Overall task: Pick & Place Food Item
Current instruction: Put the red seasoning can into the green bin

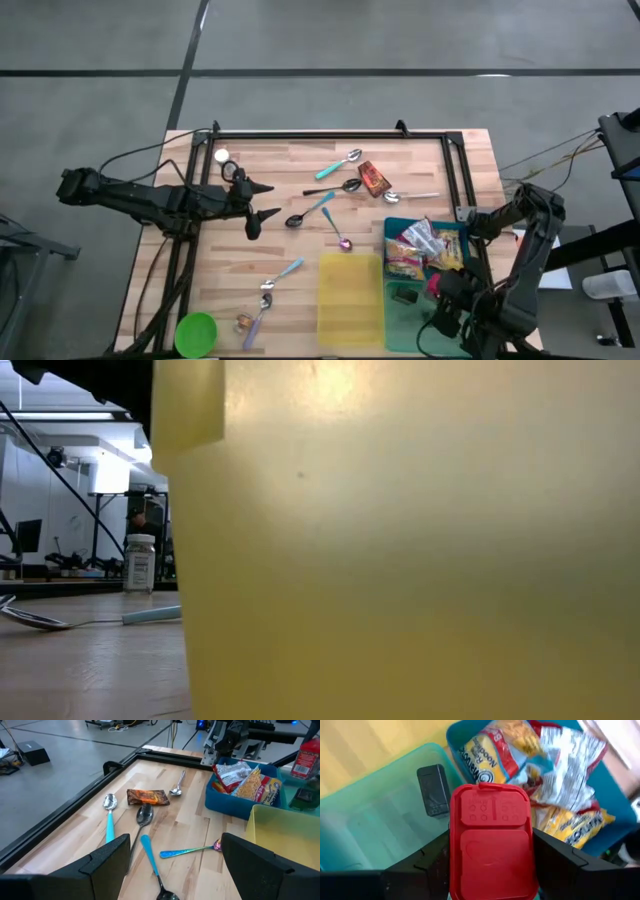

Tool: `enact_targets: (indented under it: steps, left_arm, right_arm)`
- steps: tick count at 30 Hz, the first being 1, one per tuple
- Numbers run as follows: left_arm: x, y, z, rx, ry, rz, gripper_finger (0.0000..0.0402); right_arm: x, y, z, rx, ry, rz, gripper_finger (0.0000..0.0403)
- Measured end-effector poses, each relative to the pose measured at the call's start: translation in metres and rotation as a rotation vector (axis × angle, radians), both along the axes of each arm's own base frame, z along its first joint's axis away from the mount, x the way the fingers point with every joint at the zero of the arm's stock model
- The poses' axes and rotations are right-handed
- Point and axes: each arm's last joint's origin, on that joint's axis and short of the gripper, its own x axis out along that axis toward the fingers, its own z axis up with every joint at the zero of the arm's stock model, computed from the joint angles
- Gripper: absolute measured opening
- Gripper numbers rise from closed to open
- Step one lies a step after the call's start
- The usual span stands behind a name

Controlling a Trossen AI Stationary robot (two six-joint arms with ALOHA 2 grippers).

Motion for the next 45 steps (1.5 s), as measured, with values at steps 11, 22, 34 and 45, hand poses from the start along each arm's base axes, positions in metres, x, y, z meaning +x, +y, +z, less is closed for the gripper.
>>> enact_targets:
  steps: [11, 22, 34, 45]
  left_arm:
    - [-0.001, 0.000, -0.002, 0.003, 0.023, 0.000, 0.0315]
    - [-0.001, 0.000, -0.002, 0.003, 0.025, 0.000, 0.0315]
    - [-0.001, 0.000, -0.002, 0.003, 0.024, 0.000, 0.0315]
    - [-0.001, 0.000, -0.002, 0.003, 0.023, 0.000, 0.0315]
  right_arm:
    - [0.001, 0.003, -0.009, -0.033, 0.044, -0.015, 0.0221]
    - [0.001, 0.003, -0.032, 0.001, 0.018, -0.045, 0.0221]
    - [0.000, 0.002, -0.075, 0.085, -0.020, -0.111, 0.0221]
    - [-0.004, -0.005, -0.090, 0.071, -0.014, -0.125, 0.0221]
